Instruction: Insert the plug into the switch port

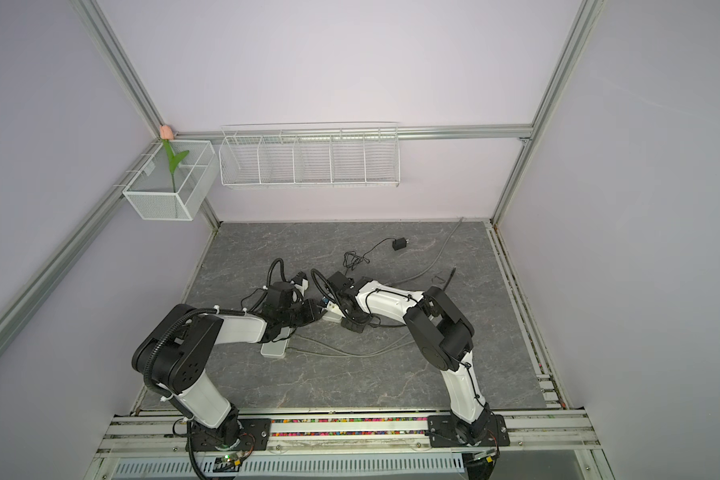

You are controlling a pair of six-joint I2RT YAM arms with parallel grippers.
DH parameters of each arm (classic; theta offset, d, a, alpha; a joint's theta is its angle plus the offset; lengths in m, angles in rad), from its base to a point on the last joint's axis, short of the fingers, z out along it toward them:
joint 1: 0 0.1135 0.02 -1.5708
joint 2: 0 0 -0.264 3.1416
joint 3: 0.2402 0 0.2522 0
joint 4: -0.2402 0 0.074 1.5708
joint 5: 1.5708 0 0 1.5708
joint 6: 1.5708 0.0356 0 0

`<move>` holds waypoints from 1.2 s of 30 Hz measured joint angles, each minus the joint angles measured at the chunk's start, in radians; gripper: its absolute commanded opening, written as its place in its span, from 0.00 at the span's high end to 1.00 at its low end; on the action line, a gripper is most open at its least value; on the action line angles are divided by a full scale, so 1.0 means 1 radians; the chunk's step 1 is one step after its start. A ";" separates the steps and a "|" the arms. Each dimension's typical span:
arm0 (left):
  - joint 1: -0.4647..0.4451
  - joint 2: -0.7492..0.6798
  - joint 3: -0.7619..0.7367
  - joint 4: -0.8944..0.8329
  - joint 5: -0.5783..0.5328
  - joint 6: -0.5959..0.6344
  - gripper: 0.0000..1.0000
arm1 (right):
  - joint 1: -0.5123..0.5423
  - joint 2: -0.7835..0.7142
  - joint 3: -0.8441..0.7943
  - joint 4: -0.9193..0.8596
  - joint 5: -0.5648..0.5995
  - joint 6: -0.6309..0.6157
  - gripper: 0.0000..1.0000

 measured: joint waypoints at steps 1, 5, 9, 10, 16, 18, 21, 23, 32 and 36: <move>0.000 0.000 0.000 0.000 0.000 0.000 0.67 | 0.000 0.000 0.000 0.000 0.000 0.000 0.93; 0.000 0.000 -0.002 0.001 -0.001 0.001 0.67 | 0.000 -0.005 -0.008 0.013 -0.005 -0.001 0.93; -0.003 -0.008 -0.014 0.010 -0.017 0.003 0.67 | 0.000 -0.008 -0.010 0.020 -0.029 -0.002 0.93; -0.005 -0.011 -0.017 0.011 -0.023 0.004 0.67 | 0.000 -0.008 -0.010 0.020 -0.035 -0.002 0.93; -0.025 -0.018 -0.020 0.011 -0.063 0.011 0.67 | -0.003 -0.008 -0.008 0.015 -0.058 -0.002 0.93; -0.028 -0.018 -0.021 0.012 -0.069 0.012 0.67 | -0.003 -0.008 -0.006 0.010 -0.064 -0.001 0.93; -0.032 -0.019 -0.026 0.018 -0.077 0.013 0.67 | -0.003 -0.008 -0.004 0.007 -0.071 -0.002 0.93; -0.038 -0.021 -0.029 0.024 -0.087 0.017 0.67 | -0.003 -0.006 0.002 -0.003 -0.079 -0.002 0.93; -0.056 -0.024 -0.047 0.056 -0.124 0.019 0.67 | -0.003 0.037 0.075 -0.084 -0.086 -0.001 0.93; -0.061 -0.027 -0.066 0.087 -0.138 0.016 0.68 | -0.003 0.052 0.100 -0.109 -0.086 0.008 0.93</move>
